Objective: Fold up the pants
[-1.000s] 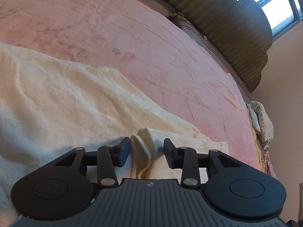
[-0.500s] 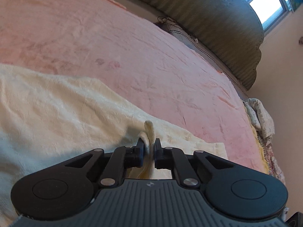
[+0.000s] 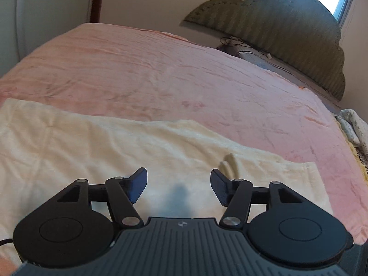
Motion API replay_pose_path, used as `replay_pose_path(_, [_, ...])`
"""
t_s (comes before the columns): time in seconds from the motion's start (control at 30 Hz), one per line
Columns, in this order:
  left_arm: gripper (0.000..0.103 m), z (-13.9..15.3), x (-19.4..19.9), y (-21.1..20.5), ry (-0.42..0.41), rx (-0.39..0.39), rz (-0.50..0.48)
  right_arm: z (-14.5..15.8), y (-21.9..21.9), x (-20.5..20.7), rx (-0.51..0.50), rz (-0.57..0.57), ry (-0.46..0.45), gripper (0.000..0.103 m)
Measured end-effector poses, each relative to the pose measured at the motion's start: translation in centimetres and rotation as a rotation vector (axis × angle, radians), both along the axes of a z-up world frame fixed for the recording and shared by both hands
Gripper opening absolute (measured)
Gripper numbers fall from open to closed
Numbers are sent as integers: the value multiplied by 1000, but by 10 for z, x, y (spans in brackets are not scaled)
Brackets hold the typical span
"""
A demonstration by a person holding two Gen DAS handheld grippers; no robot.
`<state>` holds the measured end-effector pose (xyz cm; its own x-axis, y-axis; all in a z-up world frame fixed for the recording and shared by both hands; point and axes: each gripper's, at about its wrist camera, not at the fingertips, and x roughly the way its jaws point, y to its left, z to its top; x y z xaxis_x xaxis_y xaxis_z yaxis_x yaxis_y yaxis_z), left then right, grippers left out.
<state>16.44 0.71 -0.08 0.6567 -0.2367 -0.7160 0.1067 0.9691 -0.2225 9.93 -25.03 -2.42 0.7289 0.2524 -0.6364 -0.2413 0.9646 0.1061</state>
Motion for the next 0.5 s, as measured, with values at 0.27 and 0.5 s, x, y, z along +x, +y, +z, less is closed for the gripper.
replay_pose_path(0.27, [65,-5,-59,99,-13,153,235,8,8,-5,-10,9,-46,78])
replay_pose_path(0.5, [66,6,-89,165,-30,85,355,28,56,-9,-78,78,-146,78])
